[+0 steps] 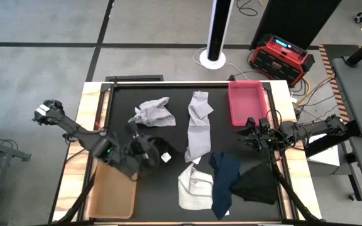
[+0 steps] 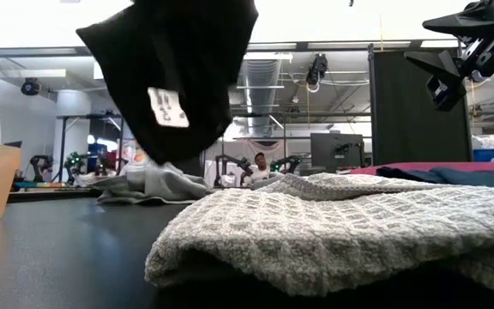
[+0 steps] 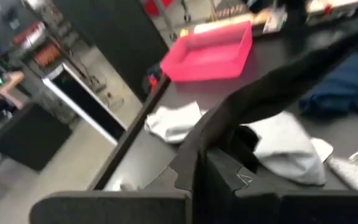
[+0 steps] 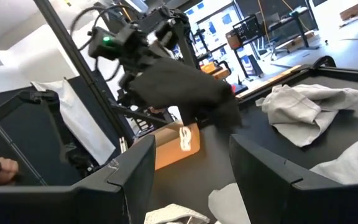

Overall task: Sort towels by color in basket
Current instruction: Put the top black kitchen towel into the orange bin

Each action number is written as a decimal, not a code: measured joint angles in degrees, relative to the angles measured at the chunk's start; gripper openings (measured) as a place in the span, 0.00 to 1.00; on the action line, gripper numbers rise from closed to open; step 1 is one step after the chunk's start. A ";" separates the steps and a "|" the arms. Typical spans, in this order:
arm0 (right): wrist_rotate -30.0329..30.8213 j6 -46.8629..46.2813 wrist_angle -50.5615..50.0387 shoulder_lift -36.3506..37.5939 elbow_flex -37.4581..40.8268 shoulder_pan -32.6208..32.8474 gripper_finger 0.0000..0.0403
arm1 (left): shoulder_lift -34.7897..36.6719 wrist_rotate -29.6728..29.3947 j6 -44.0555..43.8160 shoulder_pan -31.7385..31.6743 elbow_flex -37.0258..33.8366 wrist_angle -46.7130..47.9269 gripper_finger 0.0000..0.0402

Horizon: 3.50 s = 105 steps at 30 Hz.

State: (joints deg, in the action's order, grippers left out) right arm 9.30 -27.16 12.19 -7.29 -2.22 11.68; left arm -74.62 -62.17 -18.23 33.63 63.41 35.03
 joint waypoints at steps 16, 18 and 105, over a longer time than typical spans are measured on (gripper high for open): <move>6.92 -1.19 -0.07 -0.02 0.02 0.00 0.49 | -0.31 24.74 -36.31 17.00 18.41 40.92 0.00; 7.31 -1.38 -0.09 -0.02 0.02 0.00 0.49 | -0.23 28.52 -40.20 18.44 19.97 42.79 0.00; 10.24 -1.36 -4.03 -0.04 0.20 0.04 0.49 | -3.70 56.91 -86.74 21.62 -16.71 27.80 0.00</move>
State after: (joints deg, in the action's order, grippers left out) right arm 19.54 -28.51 8.16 -7.33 -2.02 11.73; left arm -78.32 -5.26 -104.97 55.24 46.71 62.83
